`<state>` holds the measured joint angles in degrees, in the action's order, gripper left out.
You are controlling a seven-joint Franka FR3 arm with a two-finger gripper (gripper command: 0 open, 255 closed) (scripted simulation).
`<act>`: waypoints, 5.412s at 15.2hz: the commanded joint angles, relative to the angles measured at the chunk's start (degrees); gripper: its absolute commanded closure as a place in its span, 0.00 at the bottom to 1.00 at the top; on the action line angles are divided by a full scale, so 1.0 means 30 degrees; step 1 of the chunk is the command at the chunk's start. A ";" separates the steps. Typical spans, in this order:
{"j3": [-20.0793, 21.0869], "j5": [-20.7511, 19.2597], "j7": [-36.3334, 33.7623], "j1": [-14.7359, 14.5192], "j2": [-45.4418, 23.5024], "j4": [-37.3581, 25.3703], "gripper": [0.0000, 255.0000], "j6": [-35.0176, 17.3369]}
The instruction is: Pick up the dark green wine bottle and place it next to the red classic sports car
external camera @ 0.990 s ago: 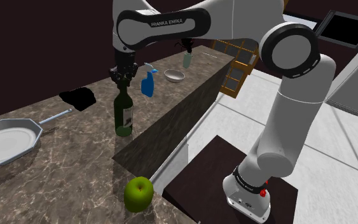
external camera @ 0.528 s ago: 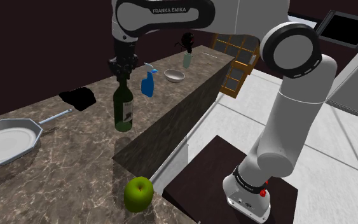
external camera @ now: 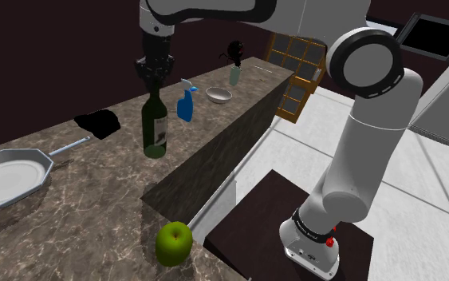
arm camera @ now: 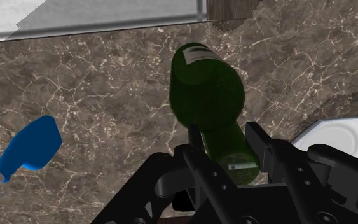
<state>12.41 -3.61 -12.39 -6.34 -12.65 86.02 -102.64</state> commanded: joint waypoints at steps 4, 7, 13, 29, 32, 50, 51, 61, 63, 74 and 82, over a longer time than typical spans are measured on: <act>0.0018 -0.0035 0.0019 -0.0061 -0.0196 -0.1578 1.00 0.1383; 0.0031 -0.0074 0.0017 -0.0113 -0.0383 -0.2615 1.00 0.2237; 0.0059 -0.0206 0.0000 -0.0265 -0.0958 -0.5002 1.00 0.4059; 0.1605 0.0949 -0.3321 -0.1845 0.5174 -0.1421 1.00 0.6523; 0.2040 0.1187 -0.4186 -0.2248 0.6038 -0.1356 1.00 0.7296; 0.6603 0.1467 -1.1656 -0.5051 0.6624 -0.6924 1.00 1.3494; 0.7068 0.1276 -1.2283 -0.5293 0.6294 -0.7646 1.00 1.3950; 0.9425 0.0547 -1.5685 -0.6719 0.5296 -0.9495 1.00 1.5116; 0.8807 0.1352 -1.5159 -0.6398 0.6365 -0.7773 1.00 1.4192; 0.6983 0.3351 -1.3564 -0.6263 1.0006 -0.0981 1.00 1.0422; 0.6480 0.4001 -1.2999 -0.6507 1.1603 0.2683 1.00 0.8200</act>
<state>32.11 8.08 -51.66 -25.72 21.37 92.41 -77.06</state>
